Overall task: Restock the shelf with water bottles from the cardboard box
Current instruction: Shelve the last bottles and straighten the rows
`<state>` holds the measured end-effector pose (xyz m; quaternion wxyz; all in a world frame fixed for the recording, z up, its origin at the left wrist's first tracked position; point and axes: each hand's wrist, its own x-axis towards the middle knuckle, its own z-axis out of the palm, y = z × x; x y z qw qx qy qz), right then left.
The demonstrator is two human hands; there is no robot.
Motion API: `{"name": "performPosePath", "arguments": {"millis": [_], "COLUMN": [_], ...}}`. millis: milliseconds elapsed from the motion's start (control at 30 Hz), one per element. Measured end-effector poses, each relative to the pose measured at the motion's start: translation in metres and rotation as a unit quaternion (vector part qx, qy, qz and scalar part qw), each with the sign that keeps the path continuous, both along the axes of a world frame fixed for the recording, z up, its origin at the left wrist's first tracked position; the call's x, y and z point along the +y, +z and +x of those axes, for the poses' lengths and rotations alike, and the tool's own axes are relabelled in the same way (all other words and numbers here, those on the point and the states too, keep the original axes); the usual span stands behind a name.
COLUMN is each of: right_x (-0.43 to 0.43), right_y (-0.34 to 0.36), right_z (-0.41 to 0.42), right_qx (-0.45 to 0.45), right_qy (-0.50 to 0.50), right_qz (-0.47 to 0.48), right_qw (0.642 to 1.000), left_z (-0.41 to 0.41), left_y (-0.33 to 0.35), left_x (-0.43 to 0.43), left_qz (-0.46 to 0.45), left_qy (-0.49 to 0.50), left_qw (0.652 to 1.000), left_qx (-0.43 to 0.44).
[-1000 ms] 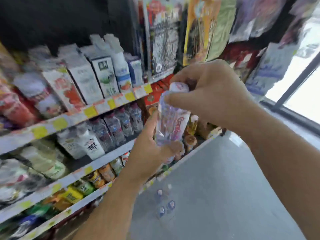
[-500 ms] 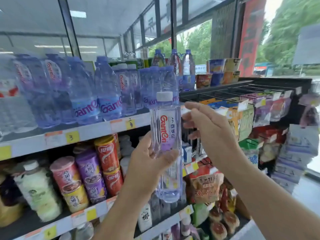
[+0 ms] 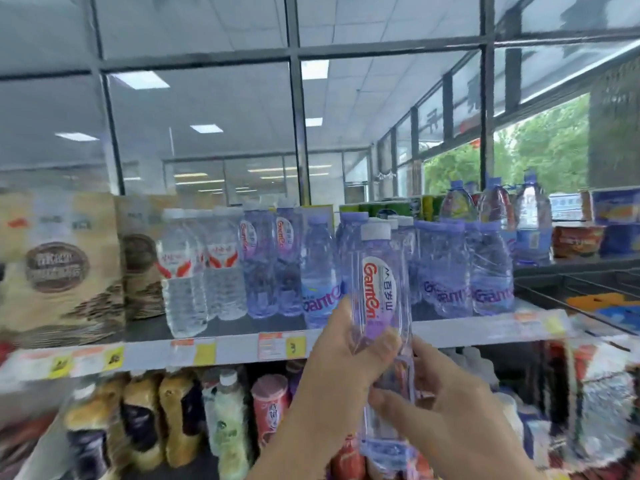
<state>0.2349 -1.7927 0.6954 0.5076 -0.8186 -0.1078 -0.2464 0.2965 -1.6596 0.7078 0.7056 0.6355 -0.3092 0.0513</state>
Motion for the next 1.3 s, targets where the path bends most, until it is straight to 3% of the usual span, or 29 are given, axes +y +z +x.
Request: {"name": "performPosePath", "arguments": {"millis": [133,567,867,1133,1300], "right_x": [0.015,0.116,0.173,0.164,0.152], "right_y": [0.014,0.066,0.053,0.039,0.026], "right_z": [0.014,0.12,0.185,0.189,0.172], "right_qx": [-0.01,-0.051,-0.045,-0.011,-0.08], "right_qy": [0.025,0.014,-0.009,-0.104,-0.175], "right_qz": [-0.047,-0.033,-0.007,-0.066,-0.09], "right_qw": [0.999,0.998,0.999,0.992,0.977], "left_z": [0.01,0.081,0.163,0.186,0.191], "left_y": [0.013,0.067,0.052,0.031,0.03], "left_x": [0.018,0.124,0.166,0.148,0.134], "left_qz": [0.013,0.058,0.072,0.09,0.109], "left_qy": [0.038,0.188,0.174,0.17,0.168], "left_qw": [0.999,0.98,0.982,0.981,0.98], "left_qx": [-0.006,-0.019,-0.009,-0.016,-0.018]}}
